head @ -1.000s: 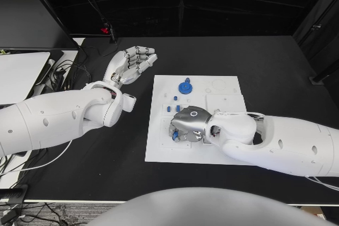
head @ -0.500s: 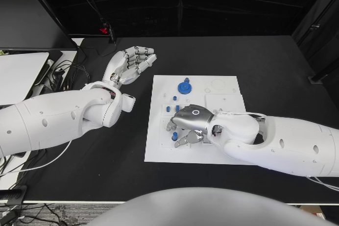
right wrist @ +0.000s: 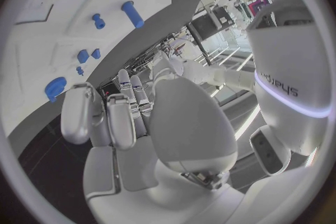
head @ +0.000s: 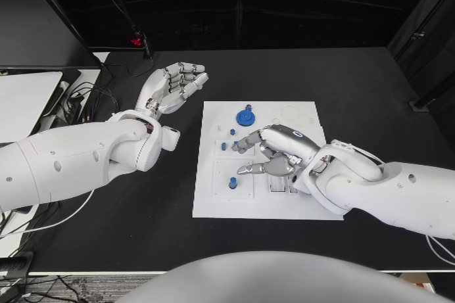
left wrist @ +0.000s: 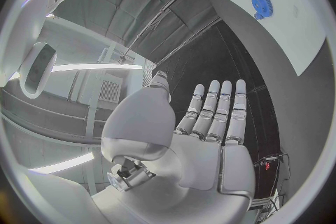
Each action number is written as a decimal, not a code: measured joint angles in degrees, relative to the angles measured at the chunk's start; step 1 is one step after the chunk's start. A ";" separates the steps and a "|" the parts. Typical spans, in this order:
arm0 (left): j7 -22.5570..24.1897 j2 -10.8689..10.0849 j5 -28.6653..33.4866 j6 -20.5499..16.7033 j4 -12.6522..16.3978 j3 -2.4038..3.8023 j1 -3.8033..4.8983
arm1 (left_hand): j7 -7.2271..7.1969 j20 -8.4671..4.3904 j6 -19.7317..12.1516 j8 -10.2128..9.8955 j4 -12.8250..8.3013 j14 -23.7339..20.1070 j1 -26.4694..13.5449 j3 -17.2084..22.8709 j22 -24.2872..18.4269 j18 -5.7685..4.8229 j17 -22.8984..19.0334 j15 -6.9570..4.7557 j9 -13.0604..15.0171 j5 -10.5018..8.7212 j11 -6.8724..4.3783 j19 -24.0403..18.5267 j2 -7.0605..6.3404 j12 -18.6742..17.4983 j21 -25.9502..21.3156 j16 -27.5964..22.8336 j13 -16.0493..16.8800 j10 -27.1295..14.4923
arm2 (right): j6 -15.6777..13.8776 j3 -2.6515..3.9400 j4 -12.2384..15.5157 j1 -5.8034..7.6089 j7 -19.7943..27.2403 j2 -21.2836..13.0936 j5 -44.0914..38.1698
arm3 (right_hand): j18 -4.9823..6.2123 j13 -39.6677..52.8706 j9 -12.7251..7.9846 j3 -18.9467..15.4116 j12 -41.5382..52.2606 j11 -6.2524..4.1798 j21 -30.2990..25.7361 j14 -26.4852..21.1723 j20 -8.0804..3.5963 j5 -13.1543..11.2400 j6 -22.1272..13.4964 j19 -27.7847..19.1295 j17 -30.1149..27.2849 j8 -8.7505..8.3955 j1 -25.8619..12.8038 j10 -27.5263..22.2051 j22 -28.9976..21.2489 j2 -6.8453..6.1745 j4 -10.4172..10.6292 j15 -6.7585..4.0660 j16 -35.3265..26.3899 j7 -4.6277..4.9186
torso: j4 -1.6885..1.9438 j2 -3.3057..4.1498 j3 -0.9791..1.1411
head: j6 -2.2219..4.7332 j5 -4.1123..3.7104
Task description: Assemble the parts on the task board
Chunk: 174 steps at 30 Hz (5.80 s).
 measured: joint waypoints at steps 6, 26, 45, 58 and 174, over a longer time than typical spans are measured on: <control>0.01 0.18 0.00 0.12 -0.14 0.00 -0.01 | 0.00 0.00 0.00 0.00 0.00 0.00 0.00 0.00 -0.05 0.00 -0.07 0.00 0.00 0.00 0.00 0.00 0.00 0.00 0.00 0.00 0.00 0.00 | -1.24 0.02 1.02 0.22 5.76 -6.47 16.49 | 0.00 0.04 0.06 -2.57 0.99 0.00 0.45 0.00 0.22 0.00 0.00 0.22 0.62 0.30 -3.70 0.00 0.00 -0.68 0.32 0.00 0.68 0.00 | 0.00 -0.01 -0.03 | 0.00 -0.80; 0.01 0.16 0.00 0.15 -0.11 0.00 -0.01 | 0.00 0.00 0.00 0.22 0.00 0.00 0.00 0.00 -0.05 0.00 -0.06 0.00 0.01 0.00 0.00 0.00 0.00 0.00 0.00 0.00 0.00 0.00 | 1.05 -0.23 5.27 0.23 -0.18 -23.11 23.53 | 1.34 70.70 2.46 -13.24 84.03 -2.12 -4.45 0.08 -0.69 7.80 -6.05 -4.79 0.62 12.95 -12.16 22.89 0.00 6.39 -0.07 -0.26 7.44 -1.90 | -0.07 -0.10 -0.19 | 0.00 -9.42; 0.01 0.32 0.00 0.18 -0.25 -0.01 -0.01 | 0.00 0.00 0.00 0.22 0.13 0.00 0.00 -0.13 -0.11 0.00 -0.16 0.00 0.01 0.00 0.00 0.00 0.00 0.25 0.00 0.00 0.00 0.00 | 4.71 -1.82 9.96 0.07 -24.93 -24.28 -3.62 | -2.30 71.10 7.66 -9.73 85.16 -4.01 13.98 -0.10 -1.80 12.63 -3.64 1.30 0.61 27.61 -18.31 23.45 0.00 2.05 0.45 -2.19 7.50 -4.28 | -0.34 -0.14 -0.40 | 0.00 -11.74; 0.01 0.20 0.00 0.28 -0.41 -0.01 -0.01 | 0.00 0.00 0.00 0.22 0.13 0.00 0.11 -0.13 -0.13 0.00 -0.22 0.00 0.01 0.00 0.00 0.00 0.17 0.24 0.00 0.21 0.00 0.00 | 8.46 -1.84 10.50 -0.03 -34.29 -21.87 -9.08 | -2.29 71.10 8.51 -8.21 85.16 -4.22 13.98 0.09 -2.09 12.63 -3.43 1.41 0.60 28.64 -21.40 23.66 0.00 -0.15 0.62 -2.38 7.50 -4.48 | -0.16 -0.13 -0.33 | 0.00 -12.06; 0.01 0.85 0.01 0.92 -1.28 -0.01 -0.62 | -0.21 0.00 -0.21 0.52 0.10 -0.20 0.28 -0.47 -0.38 0.00 -0.60 0.20 0.01 0.22 -0.21 0.00 0.63 0.66 0.00 0.66 0.00 -0.21 | 6.14 -1.75 10.00 -2.09 -19.44 -15.50 42.08 | -2.26 71.08 2.36 2.04 85.16 -4.08 14.20 0.10 -2.50 21.78 -1.96 1.42 0.57 16.05 -6.39 23.55 0.00 7.68 0.27 -2.75 7.50 -1.39 | -0.07 -0.17 -0.37 | -0.01 -10.16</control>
